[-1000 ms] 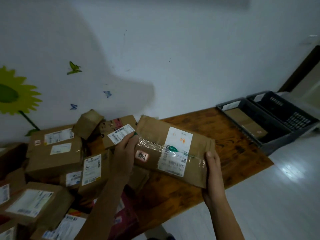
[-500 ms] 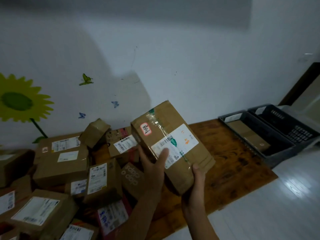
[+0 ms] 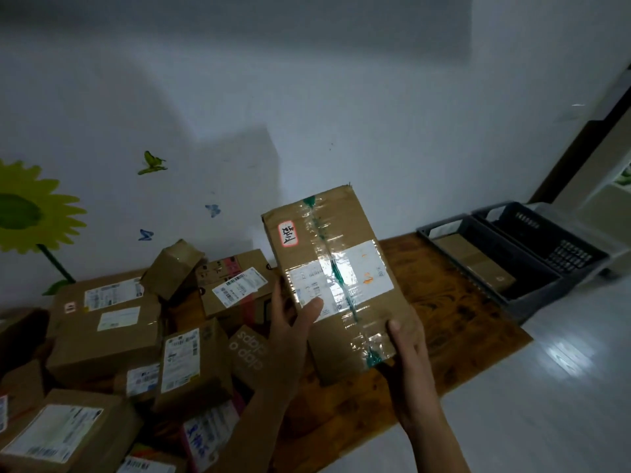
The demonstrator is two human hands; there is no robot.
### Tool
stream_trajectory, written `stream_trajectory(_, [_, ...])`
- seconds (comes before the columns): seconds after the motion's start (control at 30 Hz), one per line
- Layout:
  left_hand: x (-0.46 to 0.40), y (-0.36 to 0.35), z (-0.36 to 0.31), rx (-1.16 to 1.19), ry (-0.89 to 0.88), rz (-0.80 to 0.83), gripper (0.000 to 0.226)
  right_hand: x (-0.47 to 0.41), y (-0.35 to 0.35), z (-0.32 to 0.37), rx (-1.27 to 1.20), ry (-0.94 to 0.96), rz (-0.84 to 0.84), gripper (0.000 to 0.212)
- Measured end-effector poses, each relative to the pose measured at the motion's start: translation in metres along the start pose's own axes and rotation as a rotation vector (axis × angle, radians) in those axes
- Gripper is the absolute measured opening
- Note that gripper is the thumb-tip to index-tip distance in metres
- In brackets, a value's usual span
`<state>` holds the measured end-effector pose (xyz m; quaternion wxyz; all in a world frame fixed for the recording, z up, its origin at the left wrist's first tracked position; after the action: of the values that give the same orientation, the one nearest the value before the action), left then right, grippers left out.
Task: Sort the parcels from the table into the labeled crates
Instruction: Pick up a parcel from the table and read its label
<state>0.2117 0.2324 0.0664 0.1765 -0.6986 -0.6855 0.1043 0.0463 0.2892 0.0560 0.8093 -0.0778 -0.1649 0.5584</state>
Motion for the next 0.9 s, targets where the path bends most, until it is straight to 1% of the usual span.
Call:
stream_trajectory(0.07, [0.001,-0.002,-0.006,-0.007,-0.012,0.052,0.081,0.004,0.004,0.004,0.024,0.002,0.013,0.122])
stream_trajectory(0.13, [-0.001,-0.001,-0.014,-0.031,-0.002,0.104,0.075,0.008,0.01,0.011,0.067,0.016,0.067,0.121])
stream_trajectory(0.2, [-0.004,0.004,-0.025,-0.072,-0.008,0.138,0.074,0.011,0.013,0.017,0.09,0.026,0.11,0.114])
stream_trajectory(0.27, [-0.008,0.009,-0.036,-0.149,-0.013,0.215,0.073,0.012,0.011,0.025,0.104,0.019,0.134,0.107])
stream_trajectory(0.33, [-0.012,0.013,-0.045,-0.208,0.022,0.304,0.07,0.011,0.008,0.032,0.095,0.008,0.156,0.11])
stream_trajectory(0.43, [-0.015,0.018,-0.056,-0.297,0.062,0.437,0.065,0.009,0.007,0.037,0.01,0.011,0.183,0.114])
stream_trajectory(0.57, [-0.015,0.016,-0.074,-0.424,0.074,0.518,0.068,0.013,0.003,0.036,-0.091,0.014,0.161,0.126])
stream_trajectory(0.67, [-0.014,0.014,-0.086,-0.49,0.048,0.544,0.08,0.019,-0.003,0.034,-0.149,0.026,0.119,0.131])
stream_trajectory(0.73, [-0.013,0.015,-0.092,-0.522,0.043,0.53,0.077,0.021,-0.007,0.035,-0.2,0.05,0.112,0.126])
stream_trajectory(0.77, [-0.012,0.017,-0.094,-0.543,0.036,0.512,0.072,0.022,-0.008,0.034,-0.225,0.06,0.11,0.119])
stream_trajectory(0.83, [-0.009,0.022,-0.097,-0.621,0.005,0.451,0.065,0.022,-0.009,0.029,-0.254,0.071,0.063,0.103])
stream_trajectory(0.9, [-0.003,0.029,-0.097,-0.702,-0.02,0.329,0.066,0.024,-0.011,0.025,-0.284,0.077,-0.011,0.104])
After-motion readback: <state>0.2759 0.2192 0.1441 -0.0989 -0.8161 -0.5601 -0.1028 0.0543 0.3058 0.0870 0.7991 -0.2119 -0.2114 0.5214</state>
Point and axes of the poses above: each hand's wrist, its own x-axis away from the middle knuckle, its own y-axis out of the back of the hand, z = x × y, the point moved 2 cm from there along -x, towards the middle knuckle, and after that the axes turned 3 degrees about -x, right-handed, at the moved point
